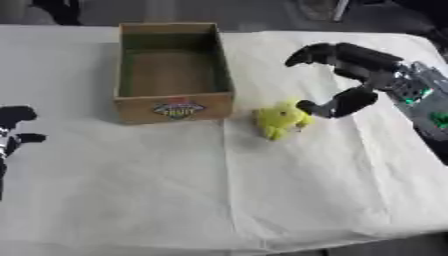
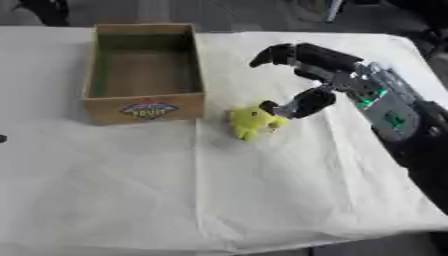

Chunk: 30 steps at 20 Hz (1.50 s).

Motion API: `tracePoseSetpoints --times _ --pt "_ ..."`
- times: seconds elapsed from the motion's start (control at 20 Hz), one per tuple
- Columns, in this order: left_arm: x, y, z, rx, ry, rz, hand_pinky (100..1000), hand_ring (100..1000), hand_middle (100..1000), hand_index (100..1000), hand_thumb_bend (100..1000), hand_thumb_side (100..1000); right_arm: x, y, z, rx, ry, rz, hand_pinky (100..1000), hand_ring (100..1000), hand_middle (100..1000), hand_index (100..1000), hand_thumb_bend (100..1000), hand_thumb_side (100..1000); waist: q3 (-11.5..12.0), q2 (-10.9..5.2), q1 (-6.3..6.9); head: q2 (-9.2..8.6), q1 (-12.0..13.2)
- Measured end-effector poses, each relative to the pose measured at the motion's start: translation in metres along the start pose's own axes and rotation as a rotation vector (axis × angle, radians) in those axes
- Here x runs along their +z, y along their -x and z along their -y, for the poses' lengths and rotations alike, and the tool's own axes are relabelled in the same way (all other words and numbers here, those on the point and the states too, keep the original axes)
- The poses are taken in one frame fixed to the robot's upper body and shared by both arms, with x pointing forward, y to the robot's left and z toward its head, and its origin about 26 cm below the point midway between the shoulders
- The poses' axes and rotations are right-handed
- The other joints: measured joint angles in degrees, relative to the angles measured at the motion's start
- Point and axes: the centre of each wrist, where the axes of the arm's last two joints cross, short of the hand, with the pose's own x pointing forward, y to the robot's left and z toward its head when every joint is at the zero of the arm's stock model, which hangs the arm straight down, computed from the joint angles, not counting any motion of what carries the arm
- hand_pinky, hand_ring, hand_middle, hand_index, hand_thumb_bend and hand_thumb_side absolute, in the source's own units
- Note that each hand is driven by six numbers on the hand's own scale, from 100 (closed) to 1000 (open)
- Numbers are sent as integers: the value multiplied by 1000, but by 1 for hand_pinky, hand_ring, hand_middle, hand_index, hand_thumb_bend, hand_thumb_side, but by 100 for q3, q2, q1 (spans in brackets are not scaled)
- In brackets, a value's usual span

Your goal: Pick up objects on the table and place them in the box.

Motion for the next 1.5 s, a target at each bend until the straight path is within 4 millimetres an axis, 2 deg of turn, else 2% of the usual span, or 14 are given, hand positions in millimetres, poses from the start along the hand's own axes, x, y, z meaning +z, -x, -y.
tracePoseSetpoints --times 0.4,0.45,0.5,0.85,1.15,1.45,1.5 --pt "-1 -1 2 1 11 3 627 863 620 696 240 621 -11 14 -15 37 -104 -32 854 929 868 919 341 485 83 18 2 0 -82" --pt "-1 -1 2 1 11 4 627 863 620 696 240 620 -11 17 -17 38 -110 -44 857 931 870 918 285 455 97 19 5 0 -97" --pt "-2 -1 2 1 12 5 627 863 620 696 240 620 -12 20 -19 38 -115 -54 857 932 870 918 334 483 108 19 8 0 -105" --pt "-3 -2 3 3 22 7 626 863 621 696 240 619 -9 42 -41 4 -154 -140 856 932 871 916 334 480 152 32 21 -1 -168" --pt "-3 -2 4 4 25 9 627 863 621 696 239 618 -8 50 -53 -18 -183 -166 851 928 868 913 327 472 185 38 25 -1 -196" --pt "-4 -3 4 4 29 14 626 863 622 697 238 616 -12 51 -59 -25 -200 -162 819 883 838 879 310 466 207 39 33 -1 -204" --pt "-4 -3 4 4 30 15 627 864 622 697 238 616 -13 51 -60 -25 -204 -160 791 847 811 842 296 463 207 39 38 -1 -205"
